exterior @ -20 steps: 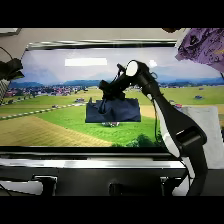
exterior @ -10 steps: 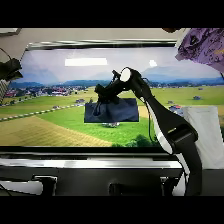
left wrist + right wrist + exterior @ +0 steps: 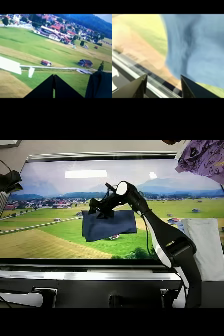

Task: Fold the clothes and pants, and hang the long-sleeved shirts on hangers.

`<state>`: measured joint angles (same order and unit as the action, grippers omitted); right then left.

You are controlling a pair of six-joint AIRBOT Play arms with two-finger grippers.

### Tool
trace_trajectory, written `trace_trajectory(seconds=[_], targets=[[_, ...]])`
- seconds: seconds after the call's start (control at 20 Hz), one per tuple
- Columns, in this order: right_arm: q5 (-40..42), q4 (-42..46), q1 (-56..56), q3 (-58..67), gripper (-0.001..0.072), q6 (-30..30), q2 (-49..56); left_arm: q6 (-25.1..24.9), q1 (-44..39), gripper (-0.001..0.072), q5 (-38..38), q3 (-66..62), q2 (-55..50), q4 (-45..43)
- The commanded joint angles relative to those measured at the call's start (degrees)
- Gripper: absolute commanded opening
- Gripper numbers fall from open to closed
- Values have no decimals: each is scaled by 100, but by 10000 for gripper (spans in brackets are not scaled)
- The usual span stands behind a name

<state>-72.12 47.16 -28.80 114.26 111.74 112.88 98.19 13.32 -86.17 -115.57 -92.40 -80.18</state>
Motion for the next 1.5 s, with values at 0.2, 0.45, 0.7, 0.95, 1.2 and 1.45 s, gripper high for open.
trace_trajectory(seconds=[0.2,0.45,0.7,0.95,1.2,1.45], targets=[[-822,66,1788,4,590,-1233,-999,4,4,18,0,2,4,4],[-1451,17,3585,-575,596,-2146,-1069,4,4,18,0,2,7,17],[-846,-553,3845,-2402,595,-3008,-988,2,4,18,0,2,4,17],[-501,-1117,3598,-3141,588,-3576,-498,2,4,18,0,2,4,20],[-315,-1161,3071,-3147,549,-3720,-68,92,4,18,2,2,4,24],[-15,-1338,2774,-3147,283,-3709,-9,90,4,19,4,2,0,22]])
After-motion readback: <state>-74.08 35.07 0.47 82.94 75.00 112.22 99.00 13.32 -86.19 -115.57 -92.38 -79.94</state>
